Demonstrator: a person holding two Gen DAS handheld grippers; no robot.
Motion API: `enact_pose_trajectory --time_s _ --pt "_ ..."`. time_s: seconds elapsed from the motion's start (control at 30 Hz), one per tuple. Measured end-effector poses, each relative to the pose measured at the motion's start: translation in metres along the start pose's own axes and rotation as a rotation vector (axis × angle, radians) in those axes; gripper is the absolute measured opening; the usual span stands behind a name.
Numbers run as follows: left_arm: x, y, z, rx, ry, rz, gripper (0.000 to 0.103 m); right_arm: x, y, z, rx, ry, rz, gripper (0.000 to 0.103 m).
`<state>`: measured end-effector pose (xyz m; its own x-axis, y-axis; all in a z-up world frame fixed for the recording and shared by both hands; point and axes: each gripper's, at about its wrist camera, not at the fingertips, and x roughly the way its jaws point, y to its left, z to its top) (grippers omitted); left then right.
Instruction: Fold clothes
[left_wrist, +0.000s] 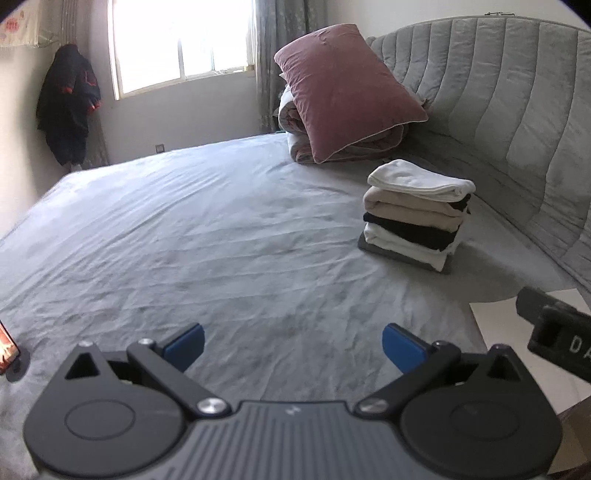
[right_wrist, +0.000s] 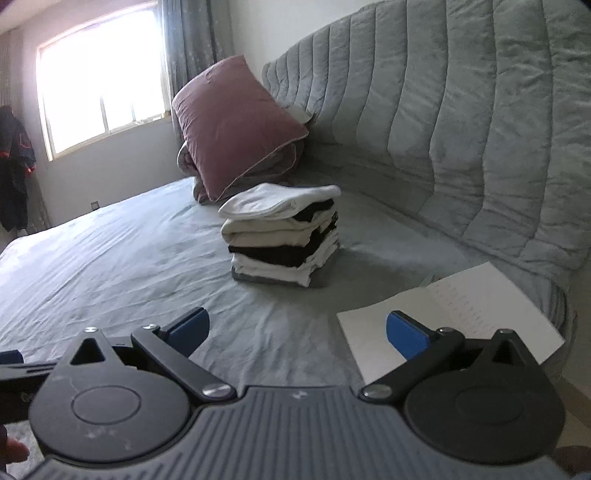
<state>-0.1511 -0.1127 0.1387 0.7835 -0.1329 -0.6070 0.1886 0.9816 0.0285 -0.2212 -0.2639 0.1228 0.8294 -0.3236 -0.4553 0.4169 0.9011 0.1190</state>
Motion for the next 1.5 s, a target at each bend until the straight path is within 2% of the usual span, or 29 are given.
enact_pose_trajectory --time_s 0.1,0.17,0.27,0.43,1.5 --pt "-0.002 0.004 -0.004 -0.038 0.007 -0.029 0.102 -0.005 0.0 -0.006 -0.016 -0.017 -0.026 0.103" --pt "-0.003 0.004 -0.007 -0.04 0.008 -0.022 0.102 -0.007 0.0 -0.01 -0.022 -0.022 -0.042 0.103" --pt "-0.004 0.001 -0.009 -0.024 0.008 0.002 0.102 -0.01 0.001 -0.01 -0.028 -0.03 -0.041 0.103" --pt "-0.007 -0.002 -0.008 -0.014 0.004 -0.024 0.102 -0.013 0.003 -0.011 -0.04 -0.042 -0.04 0.103" --pt "-0.004 -0.003 -0.016 -0.016 0.017 -0.017 0.102 -0.015 0.004 -0.016 -0.046 -0.041 -0.053 0.103"
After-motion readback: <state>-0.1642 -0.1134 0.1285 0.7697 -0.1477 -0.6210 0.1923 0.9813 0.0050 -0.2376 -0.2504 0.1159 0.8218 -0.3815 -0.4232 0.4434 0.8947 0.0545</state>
